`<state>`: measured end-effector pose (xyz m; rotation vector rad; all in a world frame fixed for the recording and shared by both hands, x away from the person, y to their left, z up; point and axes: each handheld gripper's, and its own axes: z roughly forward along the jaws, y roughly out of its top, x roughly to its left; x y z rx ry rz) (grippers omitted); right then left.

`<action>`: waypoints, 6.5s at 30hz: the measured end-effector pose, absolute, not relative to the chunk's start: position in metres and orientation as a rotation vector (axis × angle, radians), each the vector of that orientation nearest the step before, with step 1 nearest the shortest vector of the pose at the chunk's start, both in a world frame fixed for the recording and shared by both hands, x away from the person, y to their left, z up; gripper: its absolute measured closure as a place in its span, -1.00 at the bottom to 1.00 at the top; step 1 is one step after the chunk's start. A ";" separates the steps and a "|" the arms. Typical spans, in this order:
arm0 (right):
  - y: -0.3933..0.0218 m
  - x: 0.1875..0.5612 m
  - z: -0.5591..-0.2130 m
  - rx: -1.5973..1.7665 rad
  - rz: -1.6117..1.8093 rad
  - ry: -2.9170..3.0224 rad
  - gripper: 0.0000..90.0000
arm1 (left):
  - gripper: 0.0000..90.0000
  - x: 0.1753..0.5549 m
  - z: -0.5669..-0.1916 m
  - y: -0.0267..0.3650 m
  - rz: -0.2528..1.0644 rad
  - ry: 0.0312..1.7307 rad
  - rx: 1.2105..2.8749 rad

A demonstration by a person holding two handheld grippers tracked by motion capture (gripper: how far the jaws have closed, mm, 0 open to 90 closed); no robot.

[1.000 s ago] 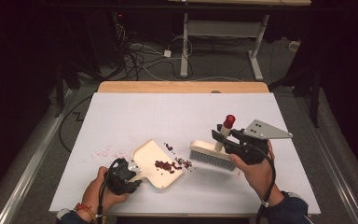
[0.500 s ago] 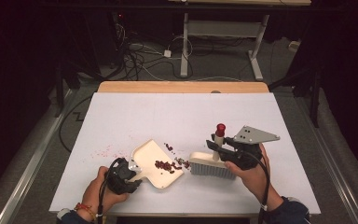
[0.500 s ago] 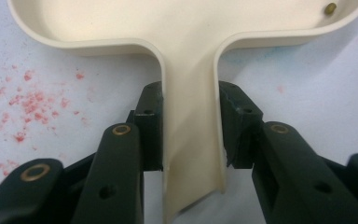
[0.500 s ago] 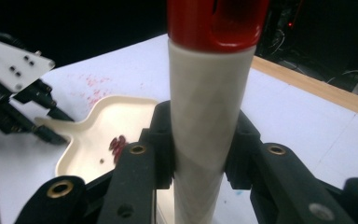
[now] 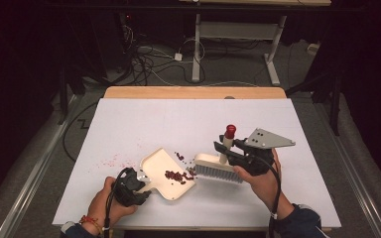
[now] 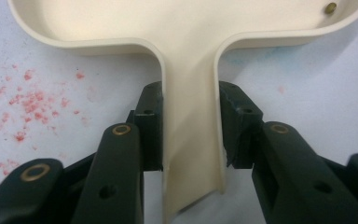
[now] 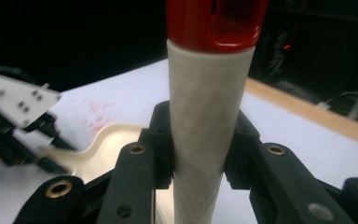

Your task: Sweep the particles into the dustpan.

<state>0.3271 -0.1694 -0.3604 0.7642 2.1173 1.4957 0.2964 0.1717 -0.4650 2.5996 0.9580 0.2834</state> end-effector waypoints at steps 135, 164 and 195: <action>-0.069 0.356 -0.399 0.749 1.394 2.003 0.53 | 0.41 0.291 -0.464 0.172 0.204 1.016 2.555; -0.167 0.309 -0.364 0.788 1.386 2.005 0.54 | 0.41 0.286 -0.460 0.168 0.221 0.977 2.588; -0.116 0.300 -0.377 0.713 1.477 2.156 0.54 | 0.41 0.291 -0.463 0.165 0.209 0.985 2.591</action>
